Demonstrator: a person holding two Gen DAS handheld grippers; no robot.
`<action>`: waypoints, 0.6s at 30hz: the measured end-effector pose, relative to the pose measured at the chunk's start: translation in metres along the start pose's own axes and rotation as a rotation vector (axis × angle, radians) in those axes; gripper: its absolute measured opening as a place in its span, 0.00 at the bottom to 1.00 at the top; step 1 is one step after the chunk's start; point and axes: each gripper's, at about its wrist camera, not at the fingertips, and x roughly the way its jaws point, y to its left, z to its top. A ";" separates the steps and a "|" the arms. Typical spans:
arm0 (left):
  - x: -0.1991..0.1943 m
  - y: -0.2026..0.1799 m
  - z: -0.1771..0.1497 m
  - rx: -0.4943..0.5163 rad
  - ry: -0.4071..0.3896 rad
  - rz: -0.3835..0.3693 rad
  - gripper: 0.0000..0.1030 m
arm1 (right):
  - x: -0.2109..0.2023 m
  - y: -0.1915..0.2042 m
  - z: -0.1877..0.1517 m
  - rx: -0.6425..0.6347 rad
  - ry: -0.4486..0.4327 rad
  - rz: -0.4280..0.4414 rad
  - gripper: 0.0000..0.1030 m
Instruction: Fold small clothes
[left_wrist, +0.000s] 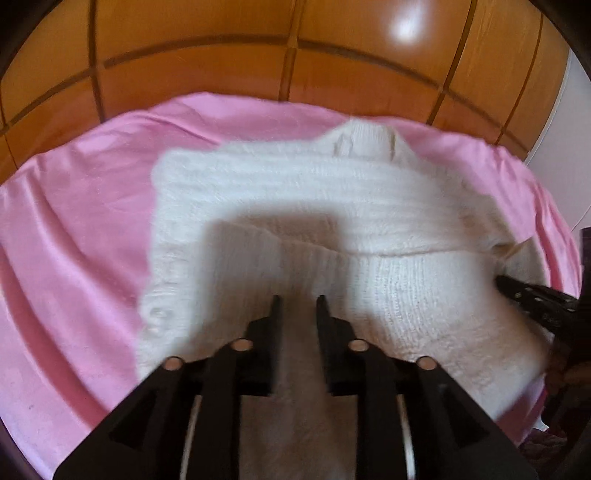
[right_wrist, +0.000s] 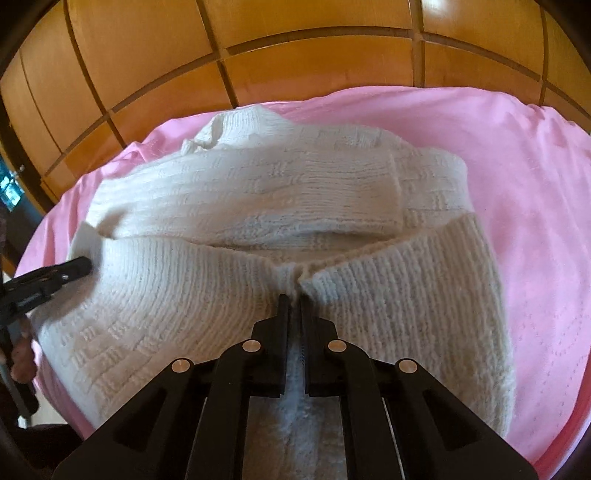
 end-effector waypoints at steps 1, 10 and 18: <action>-0.010 0.006 -0.001 0.002 -0.026 0.004 0.27 | 0.000 0.000 0.000 0.000 0.002 0.003 0.03; -0.003 0.024 0.013 0.084 -0.009 0.019 0.54 | -0.007 0.001 0.004 0.015 0.003 0.044 0.27; 0.027 0.009 0.003 0.165 0.034 0.111 0.35 | -0.063 -0.031 0.010 0.035 -0.093 -0.020 0.50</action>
